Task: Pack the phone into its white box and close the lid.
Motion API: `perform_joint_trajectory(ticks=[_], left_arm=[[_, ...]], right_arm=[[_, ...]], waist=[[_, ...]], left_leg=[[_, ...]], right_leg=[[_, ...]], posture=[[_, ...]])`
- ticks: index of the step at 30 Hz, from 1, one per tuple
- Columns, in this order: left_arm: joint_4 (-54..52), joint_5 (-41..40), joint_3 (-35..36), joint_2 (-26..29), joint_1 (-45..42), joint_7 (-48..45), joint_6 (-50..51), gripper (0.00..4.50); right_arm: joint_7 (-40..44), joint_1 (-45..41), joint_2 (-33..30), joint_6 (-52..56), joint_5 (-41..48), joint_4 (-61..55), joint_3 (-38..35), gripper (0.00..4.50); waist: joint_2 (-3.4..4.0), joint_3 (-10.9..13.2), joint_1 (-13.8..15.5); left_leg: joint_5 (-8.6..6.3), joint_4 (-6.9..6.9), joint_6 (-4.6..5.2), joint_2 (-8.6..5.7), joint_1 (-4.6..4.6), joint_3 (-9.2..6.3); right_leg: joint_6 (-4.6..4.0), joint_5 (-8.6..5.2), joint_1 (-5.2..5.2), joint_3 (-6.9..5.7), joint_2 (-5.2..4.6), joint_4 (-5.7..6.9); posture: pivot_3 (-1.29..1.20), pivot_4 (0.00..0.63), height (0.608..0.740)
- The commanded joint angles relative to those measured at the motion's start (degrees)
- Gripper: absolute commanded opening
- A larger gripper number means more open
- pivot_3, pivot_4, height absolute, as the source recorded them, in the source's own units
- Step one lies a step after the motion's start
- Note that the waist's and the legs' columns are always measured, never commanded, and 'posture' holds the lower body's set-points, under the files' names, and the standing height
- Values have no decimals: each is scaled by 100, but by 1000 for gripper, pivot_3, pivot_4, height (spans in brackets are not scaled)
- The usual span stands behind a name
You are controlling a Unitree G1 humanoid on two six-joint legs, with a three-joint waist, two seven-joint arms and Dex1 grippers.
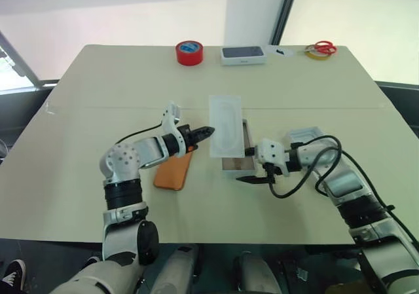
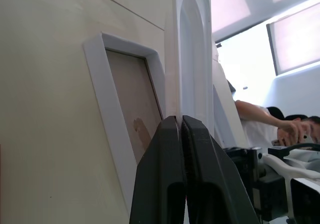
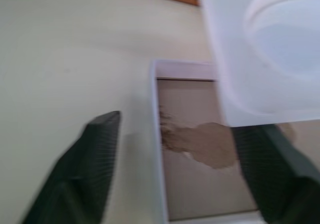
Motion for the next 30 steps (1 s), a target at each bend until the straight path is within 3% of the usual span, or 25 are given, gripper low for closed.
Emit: perform_joint_trajectory(ticks=[1, 10, 23, 27, 30], left_arm=[[-285, -128, -8, -148, 102, 154, -70, 0], [-129, -45, -29, -660, 171, 526, -460, 0], [-23, -23, -424, -614, 256, 493, -446, 0], [-81, 0, -489, -582, 278, 484, -518, 1334], [-137, -184, -420, -580, 256, 429, -492, 1334]], right_arm=[[27, 265, -449, -258, 198, -332, -541, 3944], [-141, 485, -939, -445, 585, 330, -1512, 3944], [-370, 397, -997, -963, 395, 726, -1494, 3944], [-433, 421, -987, -991, 384, 743, -1495, 4047], [-483, 439, -955, -992, 367, 713, -1471, 4047]], waist=[[-2, 1, 7], [-4, 2, -12], [-4, 3, -5], [-4, 3, -6], [-4, 3, -7]], left_leg=[[-1, 1, 2, -2, 0, 0], [-9, 1, 15, -2, 0, 1], [-8, 3, 15, -2, -1, 3], [-8, 3, 14, -2, -1, 3], [-8, 3, 14, -2, -1, 3]], right_leg=[[0, 0, 1, 0, -2, -1], [0, 0, 5, 1, -2, -1], [0, 0, 4, 2, -3, -2], [0, 0, 4, 2, -3, -2], [0, 0, 4, 3, -3, -2]], posture=[[0, 150, 736], [0, 150, 736], [0, 150, 736], [0, 150, 736], [0, 150, 736]])
